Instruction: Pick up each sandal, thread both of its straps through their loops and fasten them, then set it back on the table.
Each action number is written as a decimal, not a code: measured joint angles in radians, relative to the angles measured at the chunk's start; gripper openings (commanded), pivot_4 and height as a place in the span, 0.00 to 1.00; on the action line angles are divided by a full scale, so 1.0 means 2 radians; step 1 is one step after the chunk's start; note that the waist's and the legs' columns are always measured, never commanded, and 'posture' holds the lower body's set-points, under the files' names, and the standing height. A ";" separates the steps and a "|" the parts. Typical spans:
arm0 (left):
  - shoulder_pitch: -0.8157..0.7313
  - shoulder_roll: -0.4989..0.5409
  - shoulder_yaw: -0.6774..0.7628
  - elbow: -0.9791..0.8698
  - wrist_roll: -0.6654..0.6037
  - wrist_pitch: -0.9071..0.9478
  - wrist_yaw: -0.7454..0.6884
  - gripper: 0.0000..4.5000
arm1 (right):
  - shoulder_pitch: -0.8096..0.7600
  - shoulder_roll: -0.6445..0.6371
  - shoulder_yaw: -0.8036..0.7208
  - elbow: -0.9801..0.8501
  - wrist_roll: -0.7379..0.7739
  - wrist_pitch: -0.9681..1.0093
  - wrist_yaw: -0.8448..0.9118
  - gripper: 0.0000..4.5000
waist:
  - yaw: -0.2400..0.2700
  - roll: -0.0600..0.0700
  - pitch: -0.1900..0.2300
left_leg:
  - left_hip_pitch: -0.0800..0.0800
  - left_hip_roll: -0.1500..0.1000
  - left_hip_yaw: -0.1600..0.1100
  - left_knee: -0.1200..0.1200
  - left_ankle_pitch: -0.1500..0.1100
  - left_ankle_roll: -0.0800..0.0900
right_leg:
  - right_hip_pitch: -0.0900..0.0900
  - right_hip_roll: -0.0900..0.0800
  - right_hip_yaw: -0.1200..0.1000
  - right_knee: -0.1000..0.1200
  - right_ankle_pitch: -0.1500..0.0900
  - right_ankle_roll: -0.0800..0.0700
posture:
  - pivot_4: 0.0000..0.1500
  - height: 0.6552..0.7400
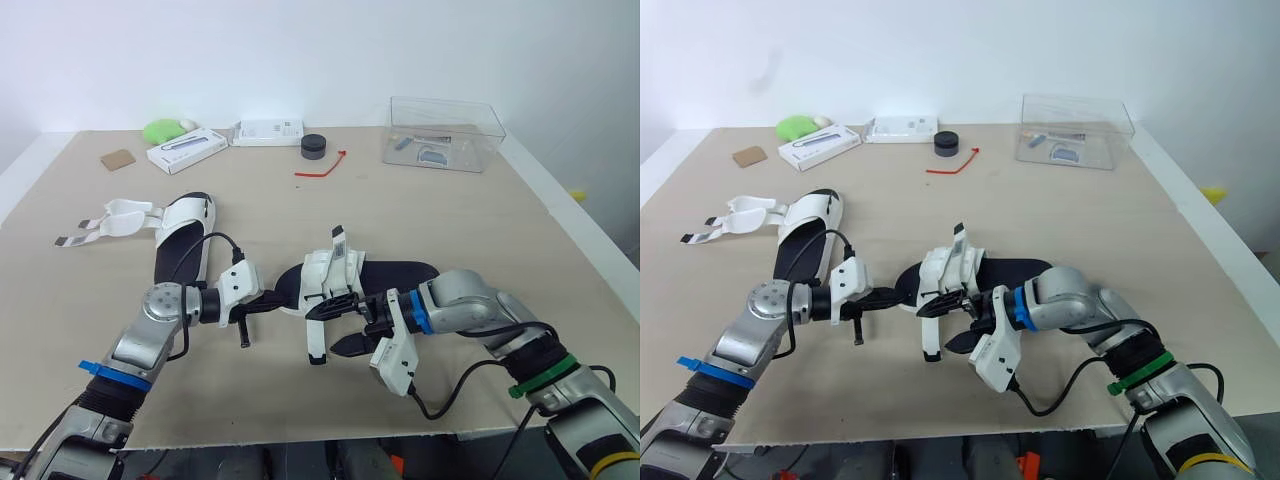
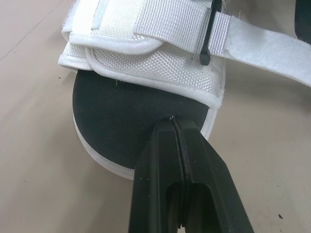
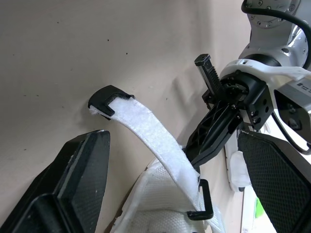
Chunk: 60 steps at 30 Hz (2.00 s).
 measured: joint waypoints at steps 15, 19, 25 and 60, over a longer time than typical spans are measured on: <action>0.007 0.000 0.003 -0.008 0.000 0.006 0.006 0.00 | -0.018 0.018 0.025 0.032 -0.019 -0.011 -0.005 0.68 | 0.000 0.000 0.000 | 0.000 0.000 0.000 0.000 0.000 0.000 | 0.000 0.000 0.001 0.000 0.000 -0.001 | 1.00 1.00; 0.010 0.001 0.004 -0.013 0.000 0.007 0.010 0.00 | -0.019 0.023 0.033 0.034 -0.019 -0.010 -0.005 0.33 | 0.000 0.000 0.000 | 0.000 0.000 0.000 0.000 0.000 0.000 | 0.000 0.000 0.001 0.000 0.001 -0.002 | 1.00 1.00; 0.014 0.002 0.004 -0.017 0.000 0.007 0.011 0.00 | -0.020 0.023 0.036 0.037 -0.009 0.000 -0.003 0.01 | 0.000 0.000 0.000 | 0.000 0.000 0.000 0.000 0.000 0.000 | 0.000 0.001 0.001 0.000 0.001 -0.002 | 1.00 1.00; 0.014 0.005 0.003 -0.013 0.001 0.006 0.012 0.00 | -0.053 0.128 -0.073 0.008 0.274 0.642 -0.032 0.01 | -0.001 0.000 0.000 | 0.000 0.002 0.000 0.000 0.000 0.000 | -0.001 0.002 0.000 0.001 0.001 0.000 | 1.00 1.00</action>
